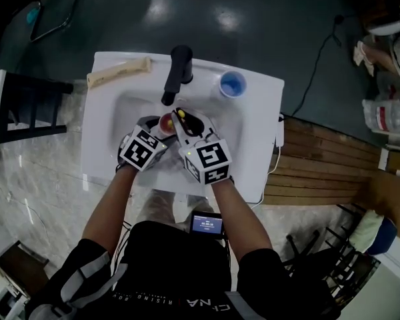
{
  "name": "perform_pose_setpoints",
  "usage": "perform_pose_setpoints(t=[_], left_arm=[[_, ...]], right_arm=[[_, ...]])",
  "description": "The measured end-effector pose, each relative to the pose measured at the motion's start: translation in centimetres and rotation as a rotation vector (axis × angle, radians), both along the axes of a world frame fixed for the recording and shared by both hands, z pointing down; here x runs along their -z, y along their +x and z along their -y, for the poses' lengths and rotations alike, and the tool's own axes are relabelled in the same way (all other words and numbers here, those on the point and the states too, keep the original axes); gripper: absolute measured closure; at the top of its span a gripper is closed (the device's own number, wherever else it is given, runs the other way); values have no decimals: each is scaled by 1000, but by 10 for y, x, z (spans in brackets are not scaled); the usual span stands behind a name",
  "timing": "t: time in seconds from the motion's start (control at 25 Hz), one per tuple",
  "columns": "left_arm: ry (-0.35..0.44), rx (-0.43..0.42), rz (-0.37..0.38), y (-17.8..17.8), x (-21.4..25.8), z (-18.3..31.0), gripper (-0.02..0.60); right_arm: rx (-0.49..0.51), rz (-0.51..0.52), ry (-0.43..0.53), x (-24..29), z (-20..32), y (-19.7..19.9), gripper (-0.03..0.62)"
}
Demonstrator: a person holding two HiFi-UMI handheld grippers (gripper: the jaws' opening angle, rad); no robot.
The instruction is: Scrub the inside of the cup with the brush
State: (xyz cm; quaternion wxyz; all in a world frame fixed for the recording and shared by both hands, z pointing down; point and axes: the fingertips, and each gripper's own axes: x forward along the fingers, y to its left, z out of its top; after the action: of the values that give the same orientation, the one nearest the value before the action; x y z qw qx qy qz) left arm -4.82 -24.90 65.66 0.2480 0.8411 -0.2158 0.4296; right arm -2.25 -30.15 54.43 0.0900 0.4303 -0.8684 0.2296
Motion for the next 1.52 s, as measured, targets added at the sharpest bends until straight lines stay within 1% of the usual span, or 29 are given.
perform_pose_setpoints(t=[0.28, 0.44, 0.56, 0.76, 0.96, 1.2, 1.28, 1.52], left_arm=[[2, 17, 7, -4, 6, -2, 278], [3, 32, 4, -6, 11, -3, 279], [14, 36, 2, -7, 16, -4, 279], [19, 54, -14, -4, 19, -5, 279], [8, 72, -21, -9, 28, -8, 279], [23, 94, -39, -15, 43, -10, 279], [27, 114, -45, -18, 51, -11, 279], [24, 210, -75, -34, 71, -18, 279]], right_arm=[[-28, 30, 82, 54, -2, 27, 555], [-51, 7, 114, 75, -5, 52, 554], [-64, -27, 98, 72, -12, 69, 554], [-62, -91, 25, 41, -30, 84, 554], [-63, -102, -24, 26, -44, 85, 554], [-46, -96, -19, 32, -47, 84, 554], [-32, -92, -13, 36, -47, 84, 554], [45, -84, 0, 41, -57, 73, 555]])
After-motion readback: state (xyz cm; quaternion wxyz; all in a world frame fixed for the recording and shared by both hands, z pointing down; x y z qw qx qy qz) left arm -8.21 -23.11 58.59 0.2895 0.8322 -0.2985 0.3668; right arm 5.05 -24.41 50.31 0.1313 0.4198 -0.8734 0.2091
